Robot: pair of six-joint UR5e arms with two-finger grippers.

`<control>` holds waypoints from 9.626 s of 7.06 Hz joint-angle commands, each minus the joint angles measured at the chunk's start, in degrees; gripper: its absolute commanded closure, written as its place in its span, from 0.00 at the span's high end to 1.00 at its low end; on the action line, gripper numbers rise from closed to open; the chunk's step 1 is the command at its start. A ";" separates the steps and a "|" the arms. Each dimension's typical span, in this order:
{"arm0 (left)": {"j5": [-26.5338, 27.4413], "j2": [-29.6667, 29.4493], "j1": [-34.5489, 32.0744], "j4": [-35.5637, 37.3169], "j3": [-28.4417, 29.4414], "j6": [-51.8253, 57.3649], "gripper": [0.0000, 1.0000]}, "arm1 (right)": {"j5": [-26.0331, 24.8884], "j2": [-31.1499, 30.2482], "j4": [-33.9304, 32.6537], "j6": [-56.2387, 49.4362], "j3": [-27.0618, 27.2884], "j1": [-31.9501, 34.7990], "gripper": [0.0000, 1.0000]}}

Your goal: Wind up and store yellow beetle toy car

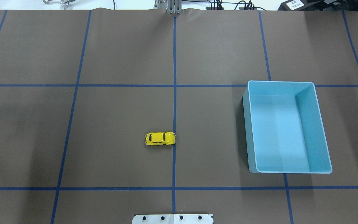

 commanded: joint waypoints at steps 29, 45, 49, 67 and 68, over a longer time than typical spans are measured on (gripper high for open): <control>-12.55 -1.12 -23.65 25.78 -4.52 -3.37 1.00 | -34.58 44.11 40.06 -3.27 -17.35 -72.06 1.00; -13.07 -1.91 -23.56 25.87 -4.69 -3.46 1.00 | -36.00 44.02 45.08 7.79 -18.33 -74.27 0.00; -13.07 -1.91 -23.56 25.87 -4.69 -3.55 1.00 | -21.38 42.71 30.97 7.63 -1.65 -61.41 0.00; -13.16 -2.08 -23.56 25.78 -4.96 -3.55 1.00 | -8.66 4.82 62.30 -15.41 -6.01 -51.68 0.29; -13.16 -2.08 -23.56 25.78 -4.96 -3.55 1.00 | -8.57 4.82 62.30 -15.40 -6.01 -51.77 0.93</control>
